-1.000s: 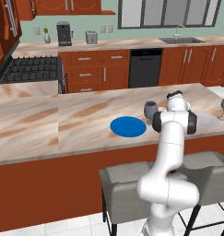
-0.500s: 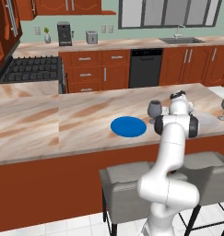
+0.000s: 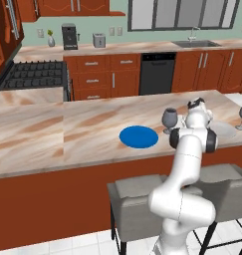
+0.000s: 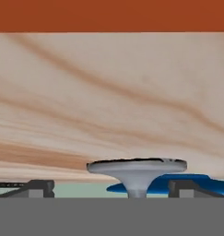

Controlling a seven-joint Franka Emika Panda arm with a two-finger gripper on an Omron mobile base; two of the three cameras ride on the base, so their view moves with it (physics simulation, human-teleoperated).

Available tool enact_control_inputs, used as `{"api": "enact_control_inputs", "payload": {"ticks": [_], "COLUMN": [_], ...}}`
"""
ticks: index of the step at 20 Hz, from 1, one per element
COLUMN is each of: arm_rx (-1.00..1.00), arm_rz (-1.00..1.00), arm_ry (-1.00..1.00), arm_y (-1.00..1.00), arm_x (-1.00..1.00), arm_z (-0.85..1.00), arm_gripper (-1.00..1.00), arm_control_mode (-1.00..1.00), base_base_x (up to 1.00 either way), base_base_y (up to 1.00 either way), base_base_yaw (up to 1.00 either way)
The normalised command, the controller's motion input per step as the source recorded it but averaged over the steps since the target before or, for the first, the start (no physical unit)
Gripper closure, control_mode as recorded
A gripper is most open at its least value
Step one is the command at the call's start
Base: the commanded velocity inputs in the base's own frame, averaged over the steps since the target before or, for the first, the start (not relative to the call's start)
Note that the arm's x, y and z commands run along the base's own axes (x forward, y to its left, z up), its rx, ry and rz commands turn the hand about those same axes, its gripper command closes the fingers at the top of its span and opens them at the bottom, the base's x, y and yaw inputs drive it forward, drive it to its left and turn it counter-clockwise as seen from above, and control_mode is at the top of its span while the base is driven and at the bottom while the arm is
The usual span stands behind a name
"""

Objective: Retrieve the wine glasses from the counter and place one next to each plate.

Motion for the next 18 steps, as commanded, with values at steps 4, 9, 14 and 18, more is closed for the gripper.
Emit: {"api": "enact_control_inputs", "payload": {"ticks": [4,9,14,18], "arm_rx": [0.0,0.0,0.0,0.0], "arm_rz": [0.0,-0.01,-0.11,-0.3], "arm_ry": [0.01,0.01,0.0,0.0], "arm_y": [0.0,0.01,-0.07,-0.11], "arm_x": [-0.08,-0.18,-0.16,-0.14], "arm_z": [-0.06,0.0,0.0,0.0], "arm_gripper": [-1.0,-1.0,-1.0,-1.0], "arm_control_mode": [-1.0,-1.0,-1.0,-1.0], "base_base_x": [0.0,0.0,0.0,0.0], "base_base_y": [0.0,0.0,0.0,0.0], "base_base_yaw": [0.0,0.0,0.0,0.0]}}
